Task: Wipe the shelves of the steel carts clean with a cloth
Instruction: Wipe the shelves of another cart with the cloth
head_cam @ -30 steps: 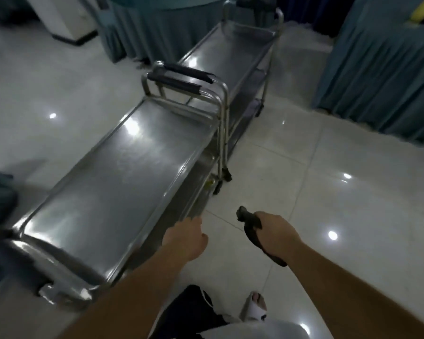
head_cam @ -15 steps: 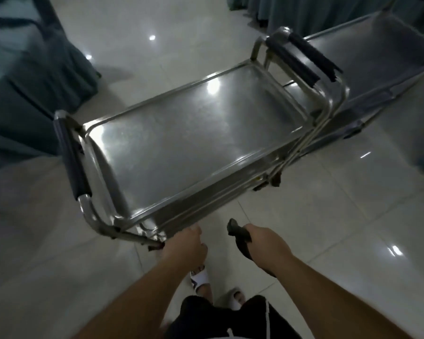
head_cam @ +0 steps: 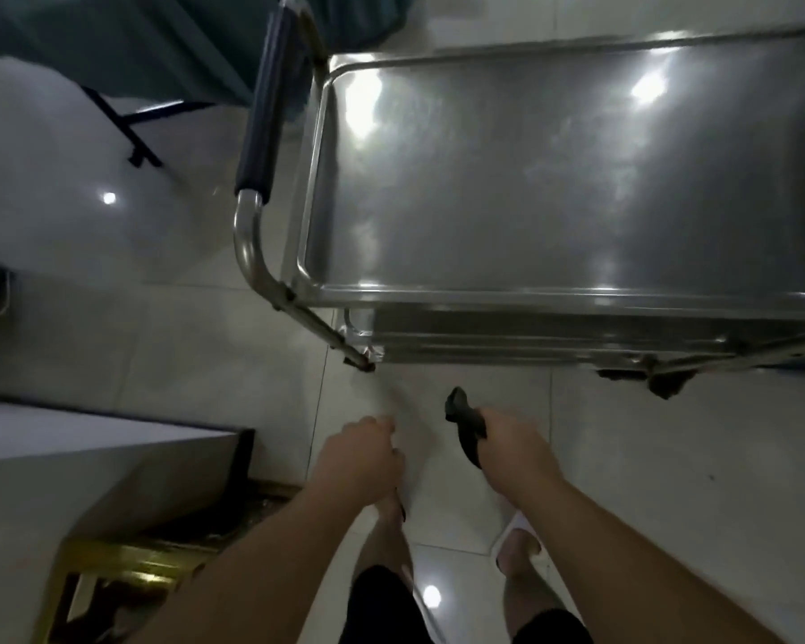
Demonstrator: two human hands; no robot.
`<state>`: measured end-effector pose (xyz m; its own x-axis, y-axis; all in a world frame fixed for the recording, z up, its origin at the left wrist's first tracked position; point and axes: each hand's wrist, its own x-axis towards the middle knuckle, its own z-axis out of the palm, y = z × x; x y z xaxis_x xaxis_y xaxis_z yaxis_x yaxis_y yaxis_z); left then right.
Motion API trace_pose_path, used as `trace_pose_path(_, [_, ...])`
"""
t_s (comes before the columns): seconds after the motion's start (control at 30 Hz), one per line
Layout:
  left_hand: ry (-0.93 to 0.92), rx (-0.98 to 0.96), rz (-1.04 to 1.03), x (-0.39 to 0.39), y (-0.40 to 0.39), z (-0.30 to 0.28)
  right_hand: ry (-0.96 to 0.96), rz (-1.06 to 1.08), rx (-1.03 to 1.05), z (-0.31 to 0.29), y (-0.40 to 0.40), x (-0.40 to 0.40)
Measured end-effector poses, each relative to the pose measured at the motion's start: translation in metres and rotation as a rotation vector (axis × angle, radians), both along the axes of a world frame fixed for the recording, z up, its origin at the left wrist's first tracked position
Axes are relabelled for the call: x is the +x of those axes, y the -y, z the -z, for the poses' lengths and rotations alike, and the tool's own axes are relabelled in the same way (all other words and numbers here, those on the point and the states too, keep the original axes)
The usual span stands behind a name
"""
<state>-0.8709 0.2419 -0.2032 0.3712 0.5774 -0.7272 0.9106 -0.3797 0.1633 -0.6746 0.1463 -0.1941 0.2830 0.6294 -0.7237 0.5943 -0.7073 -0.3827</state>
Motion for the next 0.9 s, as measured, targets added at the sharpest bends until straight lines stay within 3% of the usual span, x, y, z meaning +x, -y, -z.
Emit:
trace_pose_path(0.17, [-0.032,-0.04,-0.058,-0.02,0.006,0.066,0.019,-0.153,-0.001,0.065,-0.002,-0.002])
trace_pose_path(0.37, [-0.12,0.025,0.026,-0.039,-0.018,0.169,0.007,-0.266,-0.024,0.174,-0.032,-0.015])
trace_pose_path(0.77, [-0.054,0.284,0.082,-0.038,-0.106,0.374,0.272,-0.468,0.229,0.375,-0.126,-0.013])
trace_pose_path(0.9, [-0.038,0.314,0.089,-0.037,-0.131,0.428,0.438,-0.536,0.406,0.421,-0.162,-0.009])
